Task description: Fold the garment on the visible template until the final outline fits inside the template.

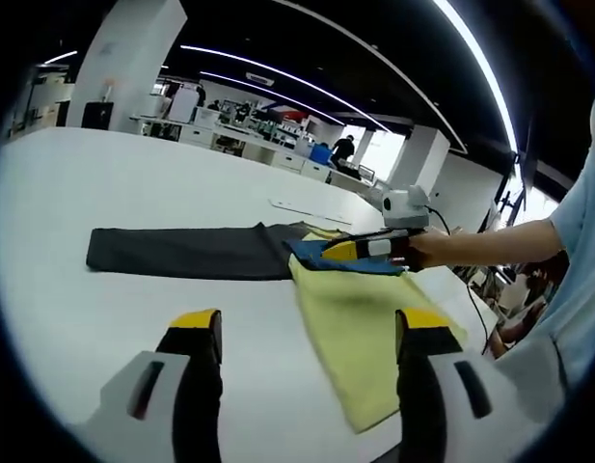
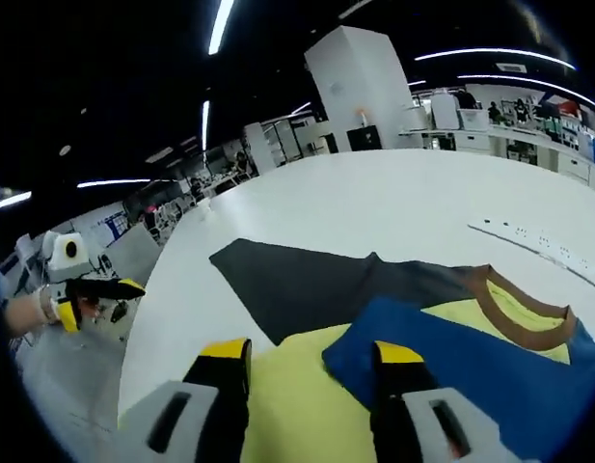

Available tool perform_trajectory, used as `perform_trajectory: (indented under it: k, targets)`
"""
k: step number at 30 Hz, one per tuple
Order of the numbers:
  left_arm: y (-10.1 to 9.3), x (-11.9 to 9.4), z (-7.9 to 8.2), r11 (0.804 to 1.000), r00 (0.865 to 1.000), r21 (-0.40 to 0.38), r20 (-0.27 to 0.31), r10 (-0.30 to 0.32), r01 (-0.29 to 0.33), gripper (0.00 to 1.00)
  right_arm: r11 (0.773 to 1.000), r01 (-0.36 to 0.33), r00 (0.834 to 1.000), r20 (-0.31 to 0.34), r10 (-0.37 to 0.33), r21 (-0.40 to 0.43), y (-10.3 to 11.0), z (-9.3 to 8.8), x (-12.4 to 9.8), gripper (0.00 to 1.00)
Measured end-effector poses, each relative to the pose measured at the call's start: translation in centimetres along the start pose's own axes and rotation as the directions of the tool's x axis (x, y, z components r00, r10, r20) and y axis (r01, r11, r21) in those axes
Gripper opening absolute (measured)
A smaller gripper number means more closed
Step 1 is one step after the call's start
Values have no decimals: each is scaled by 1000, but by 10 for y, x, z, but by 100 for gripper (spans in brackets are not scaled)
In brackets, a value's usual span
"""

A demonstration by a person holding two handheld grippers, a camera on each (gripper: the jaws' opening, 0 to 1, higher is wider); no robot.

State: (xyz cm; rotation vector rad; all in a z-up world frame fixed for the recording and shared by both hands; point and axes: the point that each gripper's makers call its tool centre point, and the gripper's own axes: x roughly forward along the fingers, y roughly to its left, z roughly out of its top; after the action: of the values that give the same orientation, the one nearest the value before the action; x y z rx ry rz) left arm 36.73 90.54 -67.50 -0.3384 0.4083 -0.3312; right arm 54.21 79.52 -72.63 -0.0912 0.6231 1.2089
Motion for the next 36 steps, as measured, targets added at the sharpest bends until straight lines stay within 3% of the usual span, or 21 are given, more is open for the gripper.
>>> perform_trajectory:
  k: [11,14,18,25,30,34,36]
  targets:
    - [-4,2,1,1000,1000,3,-14,-28,28,73,998,50,998,27,-49,-36,-19,-14,-56,88]
    - [-3,4,3,999,999,13,-28,-39,40,73,996,82,994,76,-80,-22,-25,-12,-71,100]
    - [2,9,12,998,997,49,-57,-46,49,75,991,137,984,112,-136,-4,-34,-13,-95,100]
    - [12,17,46,997,998,61,-14,-54,55,76,982,186,971,144,-188,26,-42,-19,-135,100]
    - [12,22,56,995,998,79,-16,-56,57,78,973,224,958,171,-231,65,-50,-20,-161,100]
    - [15,24,62,991,998,120,-49,-49,55,79,957,267,933,219,-285,111,-59,-18,-177,100]
    - [24,26,66,990,997,131,-70,-41,50,79,954,272,931,217,-294,125,-60,-20,-181,100]
